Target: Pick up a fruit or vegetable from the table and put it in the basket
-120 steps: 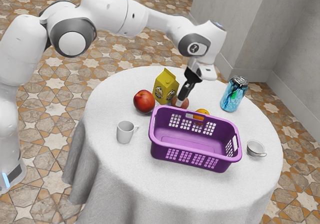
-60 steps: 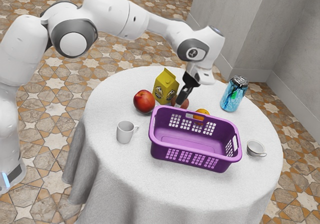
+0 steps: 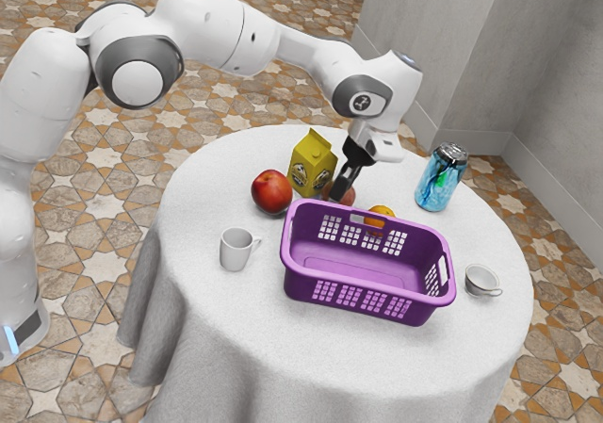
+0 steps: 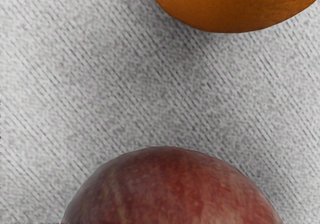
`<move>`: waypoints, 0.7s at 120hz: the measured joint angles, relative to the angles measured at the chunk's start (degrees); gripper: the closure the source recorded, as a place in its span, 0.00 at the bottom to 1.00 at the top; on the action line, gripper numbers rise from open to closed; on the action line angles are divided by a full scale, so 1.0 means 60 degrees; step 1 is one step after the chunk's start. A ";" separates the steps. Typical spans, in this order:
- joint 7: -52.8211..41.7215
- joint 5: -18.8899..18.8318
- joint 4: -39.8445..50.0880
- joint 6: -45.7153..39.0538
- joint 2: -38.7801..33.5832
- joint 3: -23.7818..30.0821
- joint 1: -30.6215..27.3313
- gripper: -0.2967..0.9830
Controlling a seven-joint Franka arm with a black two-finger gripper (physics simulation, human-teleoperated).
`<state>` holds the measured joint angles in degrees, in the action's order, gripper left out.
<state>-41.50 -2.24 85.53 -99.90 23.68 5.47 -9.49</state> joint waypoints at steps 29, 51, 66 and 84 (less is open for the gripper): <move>0.0183 -0.0044 -0.0011 -0.0085 -0.0002 0.0012 0.0000 0.47; 0.0274 -0.0026 -0.0027 -0.0163 -0.0014 0.0052 0.0003 0.47; 0.0313 -0.0025 -0.0084 -0.0226 -0.0041 0.0156 0.0007 0.47; 0.0346 -0.0089 -0.0155 -0.0245 -0.0216 0.0200 0.0010 0.49</move>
<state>-39.42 -2.78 84.60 -101.37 22.39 6.68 -9.43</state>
